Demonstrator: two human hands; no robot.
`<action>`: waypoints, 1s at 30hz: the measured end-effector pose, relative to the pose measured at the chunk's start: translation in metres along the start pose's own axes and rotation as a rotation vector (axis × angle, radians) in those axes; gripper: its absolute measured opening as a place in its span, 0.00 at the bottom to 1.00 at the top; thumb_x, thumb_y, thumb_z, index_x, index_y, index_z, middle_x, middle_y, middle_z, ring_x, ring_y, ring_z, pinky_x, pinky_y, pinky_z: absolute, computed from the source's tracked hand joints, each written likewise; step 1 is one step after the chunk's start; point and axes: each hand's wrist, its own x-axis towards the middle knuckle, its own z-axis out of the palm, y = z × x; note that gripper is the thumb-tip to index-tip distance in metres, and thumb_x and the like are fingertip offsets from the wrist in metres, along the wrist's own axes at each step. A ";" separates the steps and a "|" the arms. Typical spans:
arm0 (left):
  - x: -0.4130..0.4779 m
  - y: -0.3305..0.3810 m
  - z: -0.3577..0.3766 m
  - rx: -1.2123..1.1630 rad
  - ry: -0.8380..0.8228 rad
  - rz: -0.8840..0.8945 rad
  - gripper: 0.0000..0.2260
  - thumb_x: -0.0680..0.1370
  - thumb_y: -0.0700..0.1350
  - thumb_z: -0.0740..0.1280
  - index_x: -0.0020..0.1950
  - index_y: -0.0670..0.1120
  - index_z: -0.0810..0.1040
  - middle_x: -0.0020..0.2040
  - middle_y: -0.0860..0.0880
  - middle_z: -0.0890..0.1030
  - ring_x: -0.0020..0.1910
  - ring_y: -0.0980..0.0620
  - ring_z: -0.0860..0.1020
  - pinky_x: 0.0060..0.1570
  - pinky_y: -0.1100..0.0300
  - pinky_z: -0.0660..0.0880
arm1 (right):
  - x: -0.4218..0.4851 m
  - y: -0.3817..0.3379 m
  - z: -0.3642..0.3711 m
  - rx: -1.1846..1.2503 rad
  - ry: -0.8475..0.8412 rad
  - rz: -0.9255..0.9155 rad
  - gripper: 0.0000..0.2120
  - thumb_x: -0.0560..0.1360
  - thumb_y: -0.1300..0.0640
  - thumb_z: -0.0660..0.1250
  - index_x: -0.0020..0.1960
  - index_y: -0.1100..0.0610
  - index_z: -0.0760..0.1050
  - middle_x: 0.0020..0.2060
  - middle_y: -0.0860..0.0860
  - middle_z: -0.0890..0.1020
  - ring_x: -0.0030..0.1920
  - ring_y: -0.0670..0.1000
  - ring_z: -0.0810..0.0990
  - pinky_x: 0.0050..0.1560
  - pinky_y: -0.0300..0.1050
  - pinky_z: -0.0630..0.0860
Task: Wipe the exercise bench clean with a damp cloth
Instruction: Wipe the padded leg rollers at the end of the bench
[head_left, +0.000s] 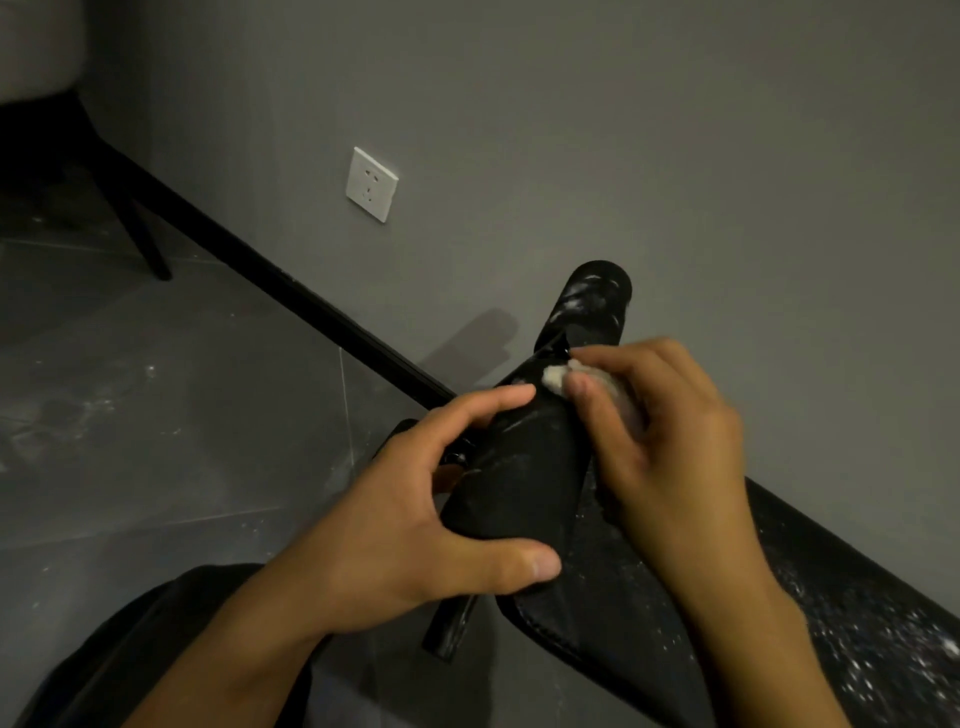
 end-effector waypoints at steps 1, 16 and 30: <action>0.000 0.000 0.001 0.012 0.005 0.006 0.41 0.63 0.50 0.84 0.72 0.65 0.72 0.71 0.56 0.75 0.68 0.49 0.78 0.60 0.51 0.81 | -0.002 -0.003 0.002 0.019 -0.009 -0.001 0.06 0.80 0.55 0.68 0.55 0.51 0.81 0.49 0.44 0.78 0.52 0.40 0.78 0.51 0.32 0.74; -0.003 -0.003 -0.007 -0.065 -0.077 0.021 0.40 0.65 0.46 0.82 0.74 0.64 0.71 0.73 0.58 0.74 0.70 0.51 0.77 0.62 0.52 0.80 | -0.033 0.001 0.006 0.181 0.105 0.048 0.05 0.79 0.59 0.70 0.54 0.57 0.81 0.49 0.50 0.79 0.52 0.49 0.80 0.50 0.40 0.75; -0.003 -0.007 -0.009 -0.319 -0.119 -0.055 0.33 0.69 0.50 0.78 0.72 0.63 0.74 0.73 0.51 0.74 0.70 0.45 0.77 0.60 0.47 0.79 | -0.019 -0.002 0.002 0.105 0.081 0.007 0.05 0.79 0.55 0.70 0.54 0.53 0.81 0.48 0.46 0.78 0.51 0.43 0.78 0.49 0.34 0.74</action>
